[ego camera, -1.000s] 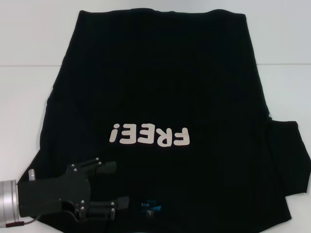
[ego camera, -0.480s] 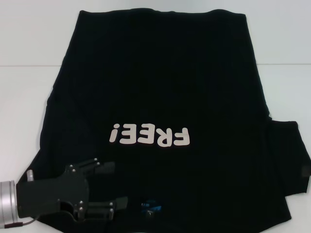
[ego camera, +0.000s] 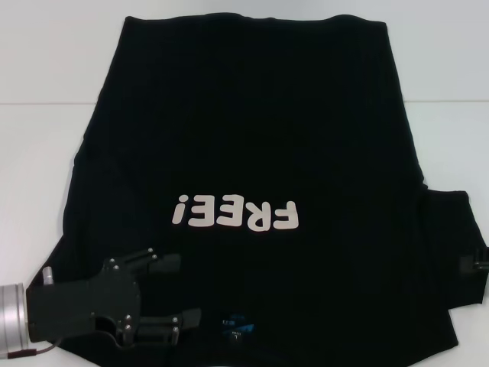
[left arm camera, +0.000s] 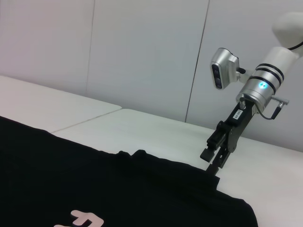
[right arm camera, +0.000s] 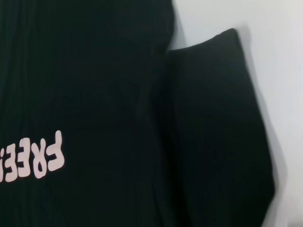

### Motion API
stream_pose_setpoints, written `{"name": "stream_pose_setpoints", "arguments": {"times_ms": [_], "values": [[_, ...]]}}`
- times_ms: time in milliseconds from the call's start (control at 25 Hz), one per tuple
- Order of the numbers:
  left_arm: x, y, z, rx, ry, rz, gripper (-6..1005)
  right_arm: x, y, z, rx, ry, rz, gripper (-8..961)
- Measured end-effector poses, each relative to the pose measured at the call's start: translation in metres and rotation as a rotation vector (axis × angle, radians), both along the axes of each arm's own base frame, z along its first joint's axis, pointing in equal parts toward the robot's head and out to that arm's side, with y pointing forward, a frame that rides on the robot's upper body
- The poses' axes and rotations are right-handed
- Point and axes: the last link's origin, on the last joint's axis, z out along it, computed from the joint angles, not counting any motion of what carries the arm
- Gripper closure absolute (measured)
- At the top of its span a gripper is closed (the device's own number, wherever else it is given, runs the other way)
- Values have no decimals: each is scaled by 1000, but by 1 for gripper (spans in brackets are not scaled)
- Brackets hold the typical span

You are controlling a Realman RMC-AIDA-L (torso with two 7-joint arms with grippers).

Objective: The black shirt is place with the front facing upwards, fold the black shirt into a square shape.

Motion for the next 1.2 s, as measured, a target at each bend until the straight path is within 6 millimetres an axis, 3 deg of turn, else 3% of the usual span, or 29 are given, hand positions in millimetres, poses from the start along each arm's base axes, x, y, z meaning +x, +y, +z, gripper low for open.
{"name": "stream_pose_setpoints", "arguments": {"times_ms": [1200], "values": [[-1, 0, -1, 1, 1, 10, 78, -6, 12, -9, 7, -3, 19, 26]]}}
